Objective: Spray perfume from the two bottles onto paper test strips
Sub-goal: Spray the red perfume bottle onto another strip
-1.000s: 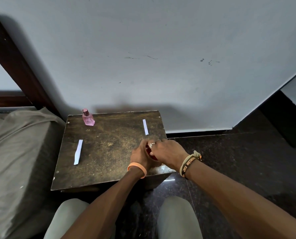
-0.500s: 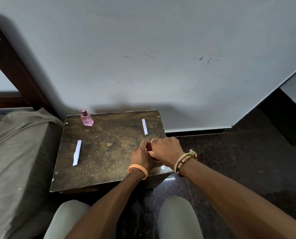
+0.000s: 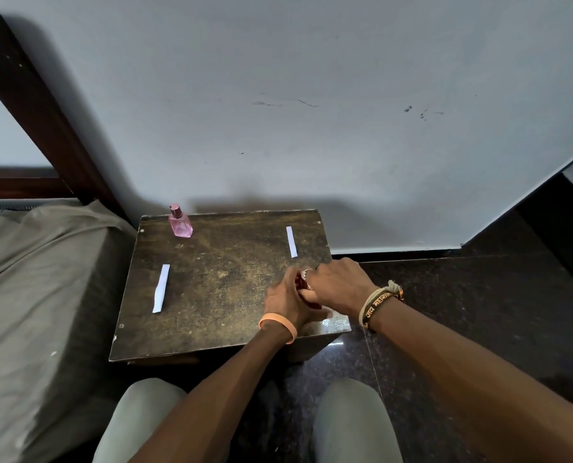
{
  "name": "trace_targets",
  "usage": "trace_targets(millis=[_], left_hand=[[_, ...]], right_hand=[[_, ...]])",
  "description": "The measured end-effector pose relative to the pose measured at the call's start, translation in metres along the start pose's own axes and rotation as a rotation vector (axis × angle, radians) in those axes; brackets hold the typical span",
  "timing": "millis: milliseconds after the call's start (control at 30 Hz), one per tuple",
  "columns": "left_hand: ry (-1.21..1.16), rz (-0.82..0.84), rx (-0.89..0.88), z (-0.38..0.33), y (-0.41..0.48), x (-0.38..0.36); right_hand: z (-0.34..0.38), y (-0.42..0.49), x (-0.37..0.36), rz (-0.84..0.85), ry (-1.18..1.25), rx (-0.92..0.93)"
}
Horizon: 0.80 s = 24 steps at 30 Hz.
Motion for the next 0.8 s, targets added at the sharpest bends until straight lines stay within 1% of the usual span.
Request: trace_targets(millis=[33,167,200,267,333,367,400,467,567,600,633,667,733,800], left_hand=[[0.004,0.004,-0.002,0.0,0.0,0.0],[0.01,0.006,-0.045,0.001,0.001,0.001],[0.002,0.002,-0.05,0.001,0.001,0.002],[-0.005,-0.005,-0.044,0.003,0.0,0.002],[0.007,-0.007,-0.023,0.003,0.002,0.0],[0.009,-0.003,-0.019,0.003,0.003,-0.001],[0.01,-0.001,-0.023,0.003,0.004,-0.002],[0.021,0.004,-0.036,0.004,0.006,-0.003],[0.041,0.009,-0.034,0.004,0.009,-0.002],[0.048,0.006,-0.038,0.005,0.009,-0.002],[0.05,0.0,-0.046,0.005,0.009,-0.002],[0.045,-0.005,-0.053,0.006,0.009,-0.003],[0.03,-0.004,-0.051,0.008,0.008,-0.003],[0.032,0.011,-0.037,0.009,0.008,-0.003]], right_hand=[[0.001,0.001,-0.001,-0.008,0.003,-0.02],[0.014,0.01,-0.003,-0.035,0.095,-0.239],[0.014,0.01,-0.004,-0.03,0.113,-0.253],[0.011,0.007,-0.002,-0.026,0.083,-0.178],[0.003,0.002,0.0,-0.036,-0.054,-0.023],[-0.001,0.001,0.0,-0.029,-0.11,0.026],[-0.004,0.001,0.0,-0.021,-0.13,0.038],[-0.002,0.003,-0.002,-0.029,-0.054,-0.047],[0.007,0.007,-0.003,-0.062,0.112,-0.276],[0.008,0.007,-0.003,-0.061,0.14,-0.317],[0.008,0.006,-0.003,-0.055,0.143,-0.32],[0.008,0.005,-0.001,-0.055,0.115,-0.281],[0.007,0.006,0.002,-0.081,-0.015,-0.096],[0.003,0.01,0.003,-0.043,-0.127,0.076]])
Point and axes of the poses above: each hand's wrist, its own y-axis towards the middle knuckle, its own x-axis out of the back of the hand, z = x × y, the point moved 2 cm from there along y, towards the middle knuckle, and after that the axes turned 9 degrees about x, right-handed, at the moved point
